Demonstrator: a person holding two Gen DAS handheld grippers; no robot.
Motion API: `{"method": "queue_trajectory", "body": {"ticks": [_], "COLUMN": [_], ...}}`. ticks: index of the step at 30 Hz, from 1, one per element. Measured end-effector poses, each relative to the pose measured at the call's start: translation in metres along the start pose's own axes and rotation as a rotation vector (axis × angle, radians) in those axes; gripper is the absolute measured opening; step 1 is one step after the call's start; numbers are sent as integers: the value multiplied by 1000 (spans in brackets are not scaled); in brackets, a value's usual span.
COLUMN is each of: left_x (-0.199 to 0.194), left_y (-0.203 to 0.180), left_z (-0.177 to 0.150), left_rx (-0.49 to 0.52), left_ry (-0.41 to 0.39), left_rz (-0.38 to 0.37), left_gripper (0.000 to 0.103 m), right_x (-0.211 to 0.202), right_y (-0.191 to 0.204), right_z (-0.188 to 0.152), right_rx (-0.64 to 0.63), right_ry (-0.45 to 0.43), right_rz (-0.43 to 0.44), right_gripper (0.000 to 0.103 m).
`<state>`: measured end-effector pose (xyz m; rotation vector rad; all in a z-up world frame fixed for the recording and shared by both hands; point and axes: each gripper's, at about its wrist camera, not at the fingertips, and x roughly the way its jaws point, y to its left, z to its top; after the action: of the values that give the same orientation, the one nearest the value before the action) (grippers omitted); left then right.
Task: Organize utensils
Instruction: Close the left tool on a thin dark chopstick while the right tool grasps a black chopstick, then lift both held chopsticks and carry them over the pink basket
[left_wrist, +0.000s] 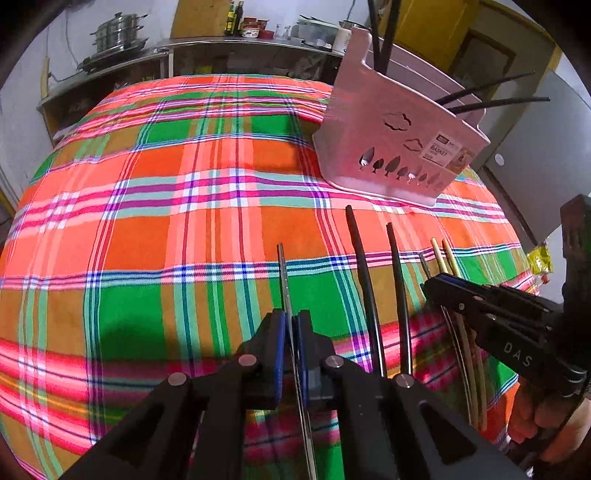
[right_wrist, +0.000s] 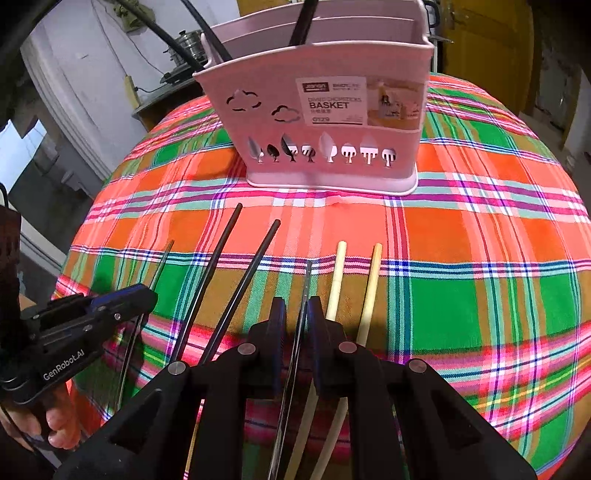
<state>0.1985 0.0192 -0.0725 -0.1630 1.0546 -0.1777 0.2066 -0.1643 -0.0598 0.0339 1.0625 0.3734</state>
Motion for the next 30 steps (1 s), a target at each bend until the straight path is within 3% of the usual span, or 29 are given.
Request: {"method": "queue_trajectory", "body": {"ticks": [6,12,14,19,30], "left_x": [7,13,13,13,-49], "left_y": [6,-2,-5,-8,-21], "left_z": [16,22,23,26,30], "left_rx": [-32,-1,14,22,52], "left_ry": [61,42,41,43,-68], "left_rz": [-38,-10,6,19,-53], "left_gripper": [7,7,6,5,5], "right_x": [1,2,2,1,-51], "right_y": [-2,-1,-1,-4,-3], "right_z": [3,4,4,5,10], "right_rx": [15,6,3,24,36], "right_ry": [14,9,9,14,-90], "right_rz": [16,5,-7,22,84], "right_gripper": [12,11,6,5,4]}}
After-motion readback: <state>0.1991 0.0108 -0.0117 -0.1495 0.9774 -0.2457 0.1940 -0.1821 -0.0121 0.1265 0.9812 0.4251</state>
